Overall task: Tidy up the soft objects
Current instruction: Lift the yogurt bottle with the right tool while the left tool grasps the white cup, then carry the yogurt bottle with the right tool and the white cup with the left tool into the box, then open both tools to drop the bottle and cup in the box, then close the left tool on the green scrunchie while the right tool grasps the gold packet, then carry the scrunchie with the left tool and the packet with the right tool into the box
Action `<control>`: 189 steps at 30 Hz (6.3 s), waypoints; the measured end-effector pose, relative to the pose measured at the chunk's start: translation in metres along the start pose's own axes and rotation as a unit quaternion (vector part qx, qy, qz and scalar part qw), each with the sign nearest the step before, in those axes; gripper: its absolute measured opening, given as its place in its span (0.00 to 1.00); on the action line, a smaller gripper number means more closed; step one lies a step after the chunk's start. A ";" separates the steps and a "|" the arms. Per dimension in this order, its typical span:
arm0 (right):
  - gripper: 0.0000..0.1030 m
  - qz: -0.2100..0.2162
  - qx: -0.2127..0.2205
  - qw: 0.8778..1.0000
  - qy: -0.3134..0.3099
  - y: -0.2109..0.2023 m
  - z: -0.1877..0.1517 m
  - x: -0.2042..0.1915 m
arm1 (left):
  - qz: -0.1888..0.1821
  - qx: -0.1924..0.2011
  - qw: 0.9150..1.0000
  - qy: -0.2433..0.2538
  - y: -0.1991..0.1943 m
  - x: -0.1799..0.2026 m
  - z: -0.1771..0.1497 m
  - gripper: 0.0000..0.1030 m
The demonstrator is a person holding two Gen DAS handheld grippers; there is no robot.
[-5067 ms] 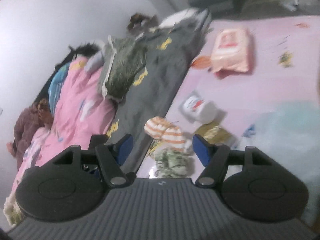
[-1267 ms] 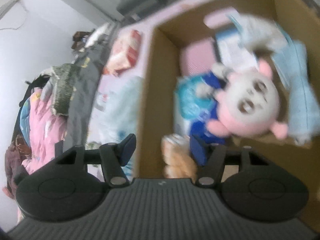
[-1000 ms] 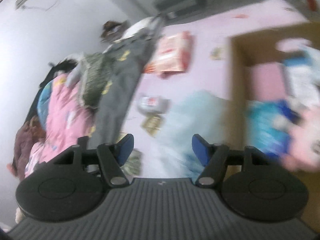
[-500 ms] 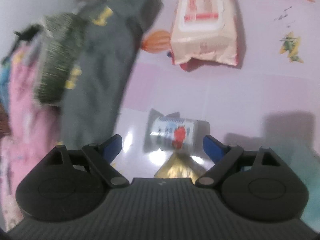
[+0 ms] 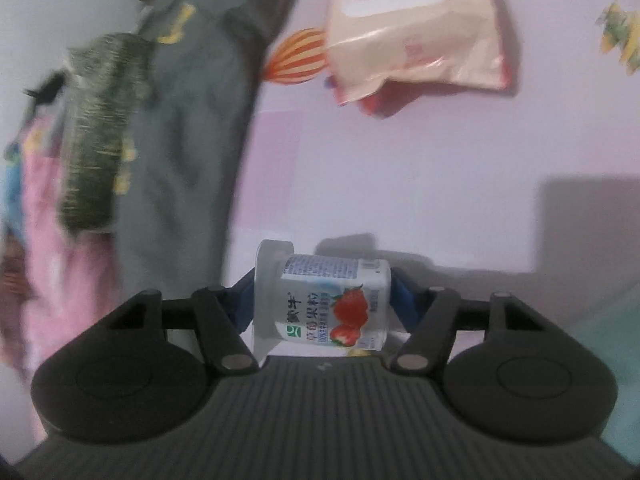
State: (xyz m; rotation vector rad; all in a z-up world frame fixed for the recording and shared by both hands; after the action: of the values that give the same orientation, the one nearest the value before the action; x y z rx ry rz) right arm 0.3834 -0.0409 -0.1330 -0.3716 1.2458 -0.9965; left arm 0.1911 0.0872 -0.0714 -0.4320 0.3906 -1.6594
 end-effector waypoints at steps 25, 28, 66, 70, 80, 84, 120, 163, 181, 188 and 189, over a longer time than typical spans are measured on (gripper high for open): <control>0.58 0.054 -0.034 0.998 -0.013 0.002 -0.025 -0.009 | -0.005 -0.027 0.999 -0.018 0.042 0.014 0.008 0.60; 0.58 0.054 -0.026 0.998 -0.015 -0.001 -0.022 -0.001 | -0.011 -0.031 0.999 -0.038 0.051 0.016 0.009 0.60; 0.59 0.174 0.076 0.979 0.071 -0.215 -0.055 0.038 | -0.213 0.038 0.976 -0.014 -0.057 0.179 0.070 0.58; 0.60 0.152 0.113 0.977 0.094 -0.277 -0.076 0.089 | -0.279 0.014 0.960 0.014 -0.066 0.247 0.056 0.58; 0.61 0.066 0.155 0.969 0.179 -0.362 -0.129 0.219 | -0.358 -0.072 0.930 0.049 -0.060 0.353 -0.001 0.57; 0.61 0.058 0.146 0.966 0.203 -0.366 -0.135 0.248 | -0.352 -0.087 0.930 0.063 -0.053 0.361 -0.014 0.57; 0.49 -0.016 0.174 0.975 0.136 -0.341 -0.103 0.279 | -0.144 -0.022 0.986 0.086 -0.077 0.171 -0.007 0.58; 0.58 -0.044 -0.084 0.933 -0.348 -0.019 -0.058 -0.013 | -0.003 -0.055 0.997 0.047 0.006 0.040 -0.057 0.17; 0.51 0.066 0.083 0.977 -0.183 -0.199 -0.026 -0.008 | -0.080 0.071 0.992 0.063 -0.064 0.109 0.046 0.16; 0.51 0.043 0.184 0.976 -0.108 -0.327 -0.041 0.079 | -0.180 0.094 0.977 0.073 -0.081 0.194 0.070 0.17; 0.51 0.034 0.197 0.975 -0.102 -0.344 -0.046 0.092 | -0.191 0.094 0.974 0.074 -0.082 0.206 0.070 0.17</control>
State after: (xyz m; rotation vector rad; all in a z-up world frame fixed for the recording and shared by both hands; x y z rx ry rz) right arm 0.1956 -0.2904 0.0434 -0.1166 0.8453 -1.0890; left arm 0.1311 -0.1067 0.0409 -0.2511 0.2652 -2.0921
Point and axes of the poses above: each gripper's, at about its wrist camera, not at the fingertips, and y roughly the way its jaws point, x to its right, z to its top, the point moved 8 cm from there along y, roughly the way its jaws point, and after that the axes turned 14 degrees about x, right-handed, at the moved point
